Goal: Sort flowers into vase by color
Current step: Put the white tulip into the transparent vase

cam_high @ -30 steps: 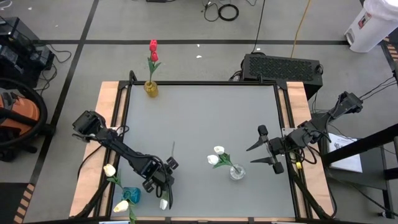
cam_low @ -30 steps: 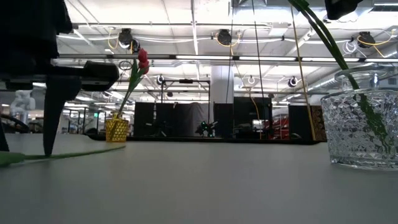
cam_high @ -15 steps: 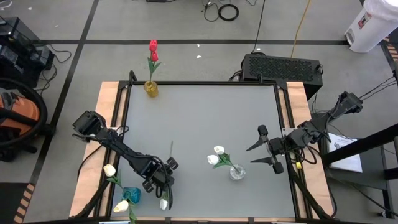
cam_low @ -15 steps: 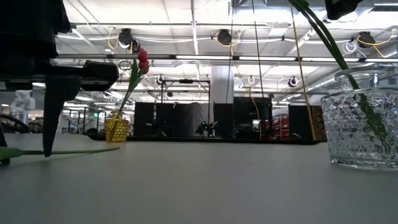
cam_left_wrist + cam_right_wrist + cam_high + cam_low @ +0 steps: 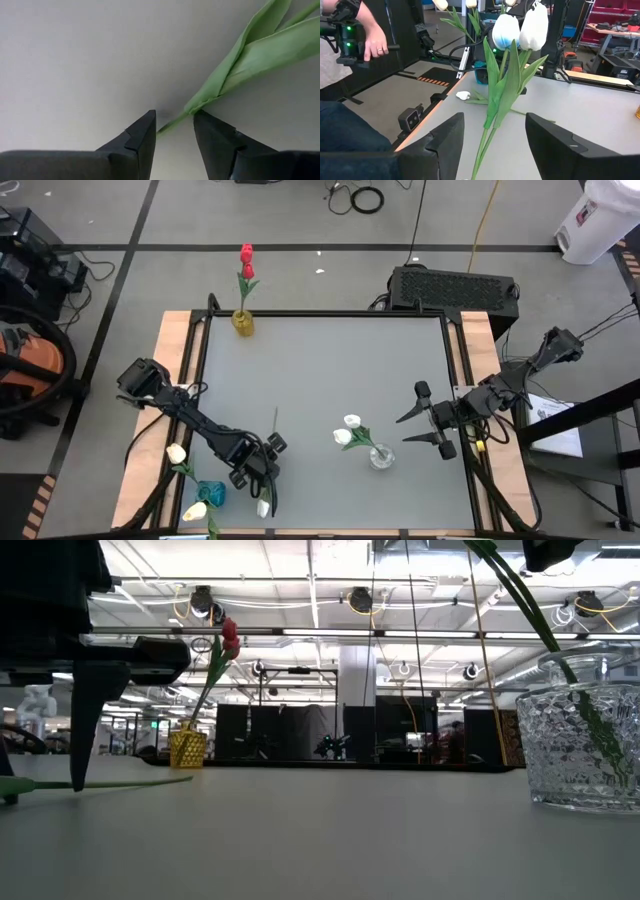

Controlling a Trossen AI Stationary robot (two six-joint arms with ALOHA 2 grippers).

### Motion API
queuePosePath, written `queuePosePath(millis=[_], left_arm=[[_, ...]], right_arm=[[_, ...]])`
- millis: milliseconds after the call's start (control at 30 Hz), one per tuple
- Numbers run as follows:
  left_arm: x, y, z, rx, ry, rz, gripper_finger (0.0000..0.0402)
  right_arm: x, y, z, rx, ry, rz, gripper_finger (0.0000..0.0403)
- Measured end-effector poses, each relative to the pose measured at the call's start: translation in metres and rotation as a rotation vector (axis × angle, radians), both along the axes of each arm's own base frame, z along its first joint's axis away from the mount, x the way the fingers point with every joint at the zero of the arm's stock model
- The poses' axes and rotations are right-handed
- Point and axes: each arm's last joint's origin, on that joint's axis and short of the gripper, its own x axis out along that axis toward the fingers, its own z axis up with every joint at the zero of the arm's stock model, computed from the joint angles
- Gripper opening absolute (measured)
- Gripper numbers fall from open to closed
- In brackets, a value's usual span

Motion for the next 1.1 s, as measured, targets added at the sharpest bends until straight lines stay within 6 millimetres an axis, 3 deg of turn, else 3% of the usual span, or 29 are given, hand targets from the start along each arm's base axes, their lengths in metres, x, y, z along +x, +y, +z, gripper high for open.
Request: queuePosePath(millis=[133, 500, 900, 1100], left_arm=[[-0.0003, 0.0005, -0.0001, 0.011, 0.0, 0.002, 0.0124], [-0.0009, 0.0011, -0.0009, 0.017, 0.005, 0.003, 0.0009], [-0.0016, 0.0021, -0.0008, 0.034, 0.012, 0.005, 0.0002], [0.0027, 0.0011, 0.0083, 0.1, -0.012, 0.013, 0.0001]], right_arm=[[0.0, 0.0, 0.0, 0.0, 0.0, 0.001, 0.0203], [0.0, 0.0, 0.0, 0.0, 0.0, 0.001, 0.0203], [0.0, 0.0, 0.0, 0.0, 0.0, 0.0, 0.0203], [-0.0001, 0.0, 0.0001, 0.0, 0.0, 0.001, 0.0203]])
